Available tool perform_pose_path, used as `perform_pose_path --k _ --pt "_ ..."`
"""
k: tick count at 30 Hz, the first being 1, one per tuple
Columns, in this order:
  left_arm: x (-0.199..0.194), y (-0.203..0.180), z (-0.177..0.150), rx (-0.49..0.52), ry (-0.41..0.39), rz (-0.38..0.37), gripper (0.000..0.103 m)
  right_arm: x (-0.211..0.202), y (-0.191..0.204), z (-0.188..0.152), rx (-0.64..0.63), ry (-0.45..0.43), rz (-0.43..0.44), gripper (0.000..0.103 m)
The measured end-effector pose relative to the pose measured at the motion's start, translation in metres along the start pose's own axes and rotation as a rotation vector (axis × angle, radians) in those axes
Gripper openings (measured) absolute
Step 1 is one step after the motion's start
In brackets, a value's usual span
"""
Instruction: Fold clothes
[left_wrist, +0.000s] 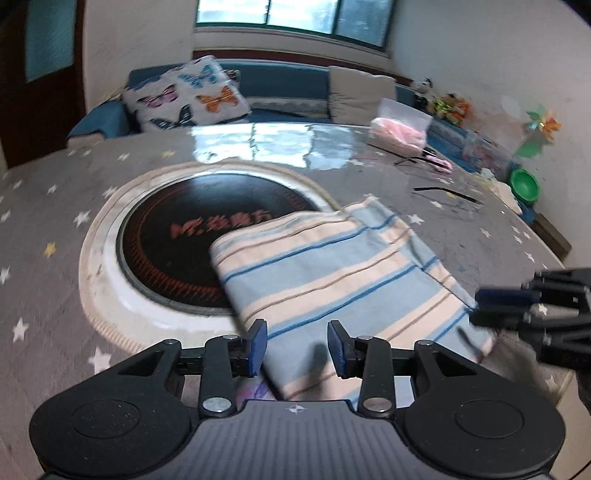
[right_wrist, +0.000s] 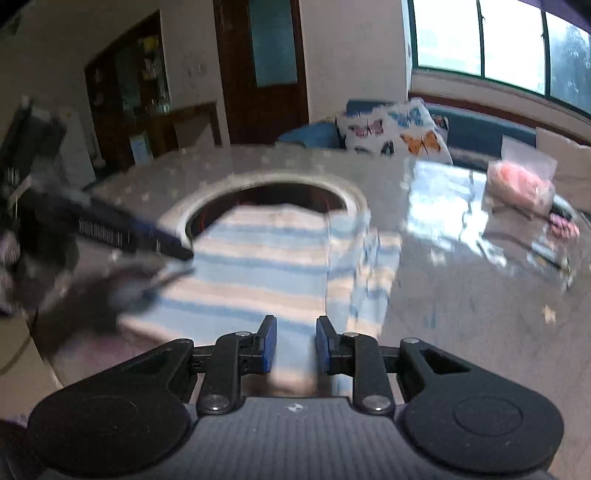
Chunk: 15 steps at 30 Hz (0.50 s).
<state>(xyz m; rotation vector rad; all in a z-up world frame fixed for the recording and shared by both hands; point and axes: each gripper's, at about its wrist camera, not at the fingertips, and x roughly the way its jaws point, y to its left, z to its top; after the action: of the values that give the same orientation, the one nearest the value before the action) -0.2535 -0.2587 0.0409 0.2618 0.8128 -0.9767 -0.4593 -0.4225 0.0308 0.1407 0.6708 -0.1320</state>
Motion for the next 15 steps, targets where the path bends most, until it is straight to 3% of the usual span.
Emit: perform_pose_path --k 9,15 --pt "0.001 0.007 -0.003 -0.045 0.012 0.014 0.039 0.04 -0.018 0.018 0.056 0.01 -0.023 0.022" --pt "0.007 0.011 -0.001 -0.084 0.021 0.026 0.039 0.046 -0.013 0.036 0.03 -0.046 -0.021 0.022"
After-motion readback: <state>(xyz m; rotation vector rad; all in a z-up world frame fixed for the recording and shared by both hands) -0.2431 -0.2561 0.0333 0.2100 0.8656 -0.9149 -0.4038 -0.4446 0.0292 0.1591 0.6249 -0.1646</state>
